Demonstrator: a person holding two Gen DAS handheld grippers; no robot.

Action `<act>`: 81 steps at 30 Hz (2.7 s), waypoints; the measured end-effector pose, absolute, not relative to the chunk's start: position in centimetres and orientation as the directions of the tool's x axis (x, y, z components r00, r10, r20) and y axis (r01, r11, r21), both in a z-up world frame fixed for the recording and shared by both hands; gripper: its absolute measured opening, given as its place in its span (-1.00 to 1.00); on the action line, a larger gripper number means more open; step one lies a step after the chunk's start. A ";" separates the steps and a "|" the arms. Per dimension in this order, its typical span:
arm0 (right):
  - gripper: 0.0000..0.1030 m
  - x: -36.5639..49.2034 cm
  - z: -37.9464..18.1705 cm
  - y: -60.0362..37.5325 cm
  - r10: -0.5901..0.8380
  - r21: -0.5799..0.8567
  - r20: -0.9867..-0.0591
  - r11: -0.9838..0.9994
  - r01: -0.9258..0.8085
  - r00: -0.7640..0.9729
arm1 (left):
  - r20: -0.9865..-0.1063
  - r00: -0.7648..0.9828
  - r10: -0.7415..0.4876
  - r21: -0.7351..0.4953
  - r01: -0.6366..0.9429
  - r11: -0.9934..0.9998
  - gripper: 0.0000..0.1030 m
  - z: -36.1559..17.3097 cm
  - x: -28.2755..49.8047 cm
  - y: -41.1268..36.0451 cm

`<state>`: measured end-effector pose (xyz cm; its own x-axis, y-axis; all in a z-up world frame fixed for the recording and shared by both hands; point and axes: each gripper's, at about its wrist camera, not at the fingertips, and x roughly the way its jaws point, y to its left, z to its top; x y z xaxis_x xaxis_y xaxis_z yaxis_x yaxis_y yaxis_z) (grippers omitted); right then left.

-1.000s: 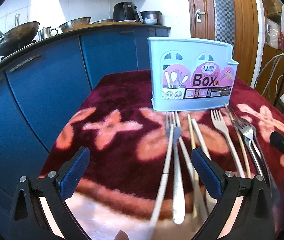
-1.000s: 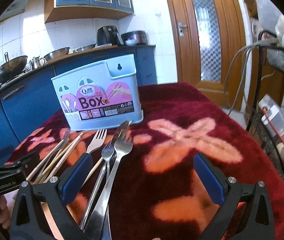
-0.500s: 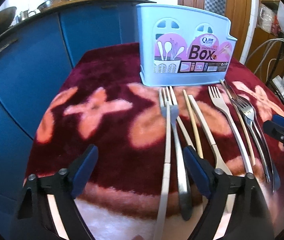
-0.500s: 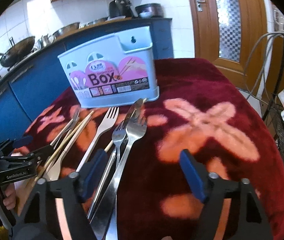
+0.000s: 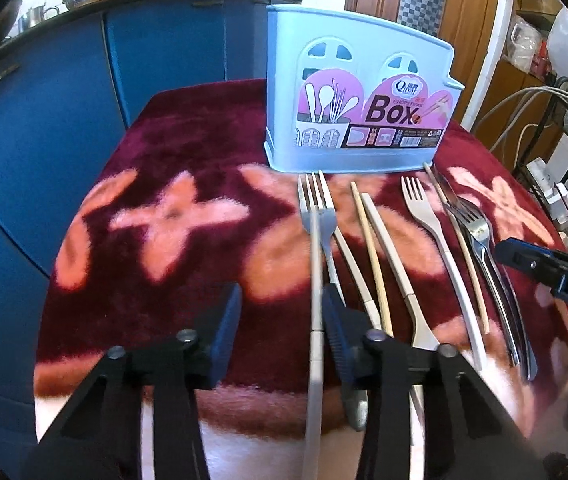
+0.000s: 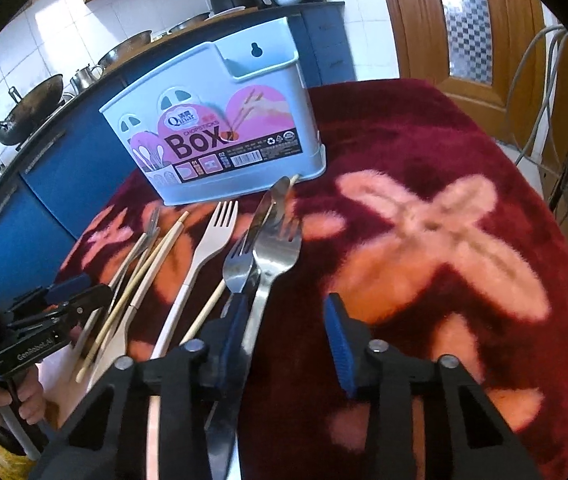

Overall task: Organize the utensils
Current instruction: 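Close the left tool on a silver knife while the right tool closes on a silver fork, then lift the knife with the left tool while the right tool carries the fork to the blue holder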

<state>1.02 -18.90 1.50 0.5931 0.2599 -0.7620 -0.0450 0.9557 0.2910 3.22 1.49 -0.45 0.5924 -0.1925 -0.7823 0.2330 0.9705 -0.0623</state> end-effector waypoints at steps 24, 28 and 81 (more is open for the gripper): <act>-0.86 1.8 1.6 -19.6 0.350 0.367 -0.772 0.927 -0.078 0.530 | -0.858 0.469 -0.208 -0.082 0.275 0.958 -0.82 -0.6 4.7 0.7; -0.86 1.9 1.3 -19.6 0.336 0.344 -0.795 0.936 -0.080 0.504 | -0.866 0.464 -0.188 -0.055 0.284 0.957 -0.81 -0.8 4.9 0.3; -0.93 1.5 16.5 -19.0 0.256 0.221 -0.412 0.959 -0.177 0.874 | -0.492 0.789 -0.368 -0.239 0.284 0.928 -0.95 16.0 8.5 -1.0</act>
<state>1.49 -18.96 16.48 0.8745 0.2560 -0.4120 -0.1767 0.9592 0.2208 8.50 -1.03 15.98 0.7887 -0.3685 -0.4921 0.2845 0.9284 -0.2392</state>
